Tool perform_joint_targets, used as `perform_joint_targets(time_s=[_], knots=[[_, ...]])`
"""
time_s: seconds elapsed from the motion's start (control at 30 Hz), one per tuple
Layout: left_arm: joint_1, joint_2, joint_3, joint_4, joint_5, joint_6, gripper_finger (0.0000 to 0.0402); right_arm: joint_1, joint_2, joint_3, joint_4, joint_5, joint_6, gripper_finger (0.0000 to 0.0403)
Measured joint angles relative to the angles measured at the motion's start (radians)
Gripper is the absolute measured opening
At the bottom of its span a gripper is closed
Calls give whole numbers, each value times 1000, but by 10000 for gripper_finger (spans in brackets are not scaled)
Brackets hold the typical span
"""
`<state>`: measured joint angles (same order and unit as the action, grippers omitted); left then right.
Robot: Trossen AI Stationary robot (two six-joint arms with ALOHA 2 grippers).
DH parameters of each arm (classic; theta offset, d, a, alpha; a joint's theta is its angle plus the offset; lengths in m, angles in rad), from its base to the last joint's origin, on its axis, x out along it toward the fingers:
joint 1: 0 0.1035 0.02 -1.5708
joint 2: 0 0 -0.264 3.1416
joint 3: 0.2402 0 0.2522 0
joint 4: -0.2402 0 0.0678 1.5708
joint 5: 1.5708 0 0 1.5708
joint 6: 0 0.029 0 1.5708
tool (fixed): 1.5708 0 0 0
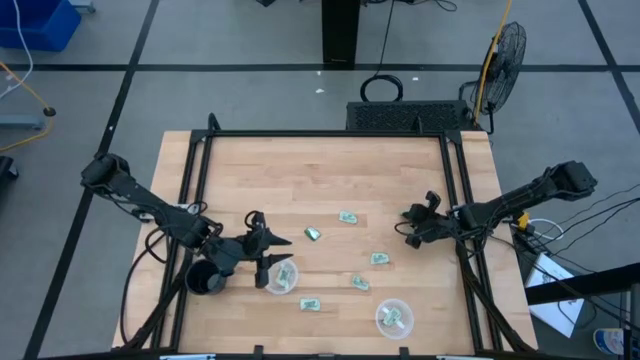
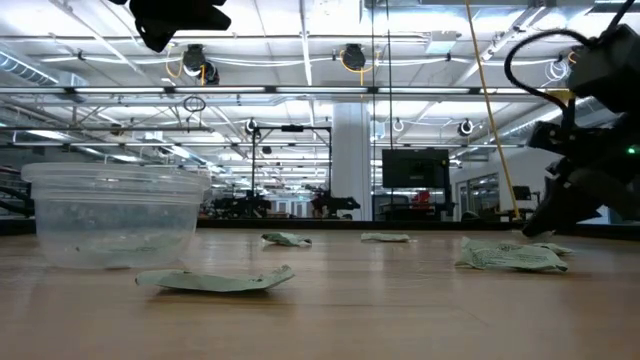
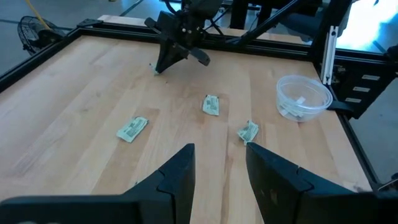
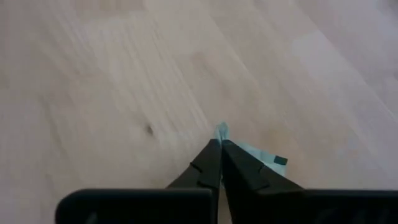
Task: Pick and place items into bin
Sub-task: Put the stevia packet into the bottom transparent bin
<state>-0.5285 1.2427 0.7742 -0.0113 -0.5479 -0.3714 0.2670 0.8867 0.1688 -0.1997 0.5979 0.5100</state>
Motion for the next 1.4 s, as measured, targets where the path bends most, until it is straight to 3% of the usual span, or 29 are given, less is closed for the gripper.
perform_joint_targets(time_s=[0.17, 0.33, 0.5, 0.67, 0.8, 0.87, 1.0, 1.17, 1.4], knots=[[0, 0, 0, 1, 0, 0, 150, 33, 0, 0, 245, -84, -90, 1], [0, 0, 0, 2, 0, 0, 150, 143, 0, 74, 447, -78, -229, 1], [0, 0, 0, 2, 0, 1, 150, 335, 54, 235, 433, -64, -262, 1], [0, 0, 0, 5, 0, 1, 150, 517, 229, 409, 386, 61, -259, 0], [0, 0, 0, 7, 0, 0, 150, 593, 406, 571, 268, 39, -192, 0], [0, 0, 0, 7, 0, -2, 150, 618, 485, 629, 220, -30, -152, 0], [0, 1, 0, 7, 1, -3, 150, 655, 611, 666, 243, -153, -33, 0], [0, 1, 0, 6, 8, 0, 150, 683, 706, 670, 229, -211, 166, 0], [0, 1, 0, 7, 18, -2, 150, 691, 724, 670, 165, -211, 212, 10]])
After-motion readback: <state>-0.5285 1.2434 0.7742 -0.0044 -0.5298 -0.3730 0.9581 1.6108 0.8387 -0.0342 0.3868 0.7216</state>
